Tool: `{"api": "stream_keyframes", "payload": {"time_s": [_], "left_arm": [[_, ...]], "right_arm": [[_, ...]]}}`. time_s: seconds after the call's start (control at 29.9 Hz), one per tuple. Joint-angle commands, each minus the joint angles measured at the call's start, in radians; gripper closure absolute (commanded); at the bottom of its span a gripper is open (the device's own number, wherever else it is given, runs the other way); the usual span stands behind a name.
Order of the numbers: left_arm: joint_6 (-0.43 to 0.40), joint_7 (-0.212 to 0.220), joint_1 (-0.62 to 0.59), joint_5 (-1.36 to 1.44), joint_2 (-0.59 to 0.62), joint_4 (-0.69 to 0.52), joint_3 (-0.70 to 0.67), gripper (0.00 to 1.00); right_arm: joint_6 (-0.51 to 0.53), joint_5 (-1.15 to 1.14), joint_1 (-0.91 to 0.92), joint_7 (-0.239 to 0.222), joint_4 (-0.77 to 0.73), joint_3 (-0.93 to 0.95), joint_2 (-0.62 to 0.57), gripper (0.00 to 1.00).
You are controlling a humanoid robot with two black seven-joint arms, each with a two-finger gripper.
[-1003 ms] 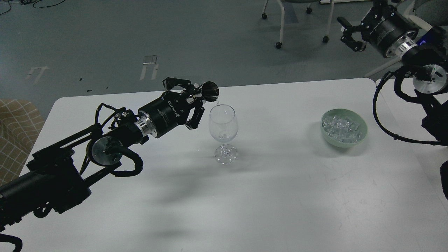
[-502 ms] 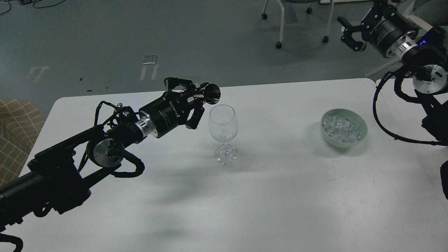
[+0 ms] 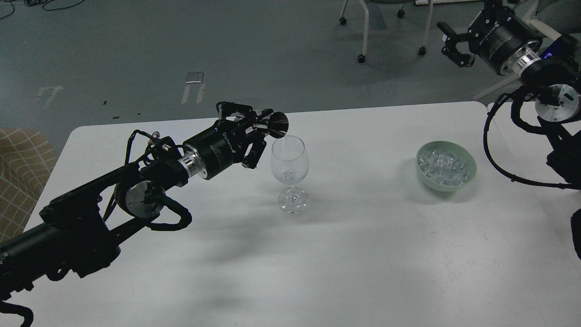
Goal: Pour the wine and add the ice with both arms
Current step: 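Tilt the jigger over the wine glass rim with the left gripper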
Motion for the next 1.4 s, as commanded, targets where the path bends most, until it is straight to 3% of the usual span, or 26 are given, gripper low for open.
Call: {"api": "stream_keyframes", "payload": {"time_s": [0.0, 1.04, 1.37], "left_arm": [[0.000, -0.001, 0.001, 0.002, 0.001, 0.000, 0.000, 1.00], [0.048, 0.012, -0.016, 0.122, 0.037, -0.006, -0.009, 1.00], [0.071, 0.017, -0.015, 0.215, 0.060, -0.064, -0.009, 1.00]], "right_arm": [[0.000, 0.000, 0.000, 0.000, -0.001, 0.001, 0.001, 0.00], [0.000, 0.000, 0.000, 0.002, 0.001, 0.004, -0.002, 0.00], [0.000, 0.000, 0.000, 0.003, 0.001, 0.004, 0.000, 0.00]]}}
